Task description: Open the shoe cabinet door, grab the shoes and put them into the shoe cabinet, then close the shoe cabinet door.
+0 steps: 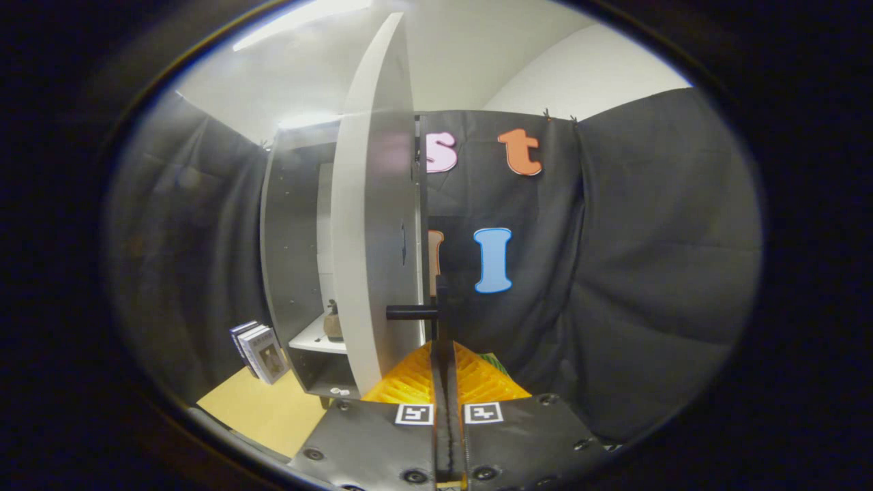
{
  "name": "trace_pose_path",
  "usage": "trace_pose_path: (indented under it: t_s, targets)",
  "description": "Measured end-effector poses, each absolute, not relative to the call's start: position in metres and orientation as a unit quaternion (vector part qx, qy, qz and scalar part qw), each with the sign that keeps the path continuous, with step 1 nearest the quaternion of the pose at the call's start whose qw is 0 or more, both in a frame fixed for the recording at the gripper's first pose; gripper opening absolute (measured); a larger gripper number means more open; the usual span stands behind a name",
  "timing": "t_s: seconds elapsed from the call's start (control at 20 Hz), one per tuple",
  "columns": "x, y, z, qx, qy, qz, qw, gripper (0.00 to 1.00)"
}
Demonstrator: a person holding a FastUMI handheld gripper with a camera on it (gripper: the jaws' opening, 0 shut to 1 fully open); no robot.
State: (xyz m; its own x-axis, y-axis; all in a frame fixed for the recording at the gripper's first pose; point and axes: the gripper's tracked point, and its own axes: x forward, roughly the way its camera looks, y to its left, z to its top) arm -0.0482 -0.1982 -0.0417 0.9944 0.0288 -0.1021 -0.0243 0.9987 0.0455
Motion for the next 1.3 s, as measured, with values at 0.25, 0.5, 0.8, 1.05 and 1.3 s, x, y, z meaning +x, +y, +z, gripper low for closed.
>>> trace_pose_path:
  t_s: [0.25,0.5,0.8,1.05,1.3]
  targets:
    - [-0.048,-0.215,-0.042,0.036,0.054,0.025,0.998,0.02]
    - [-0.058,-0.236,-0.036,0.038,0.051,0.015,0.998,0.02]
    - [-0.071,-0.231,-0.026,0.025,0.038,0.026,0.999,0.03]
    - [-0.108,-0.219,-0.017,0.013,0.028,0.007,0.999,0.03]
    - [-0.123,-0.160,-0.016,0.001,0.018,0.033,0.999,0.23]
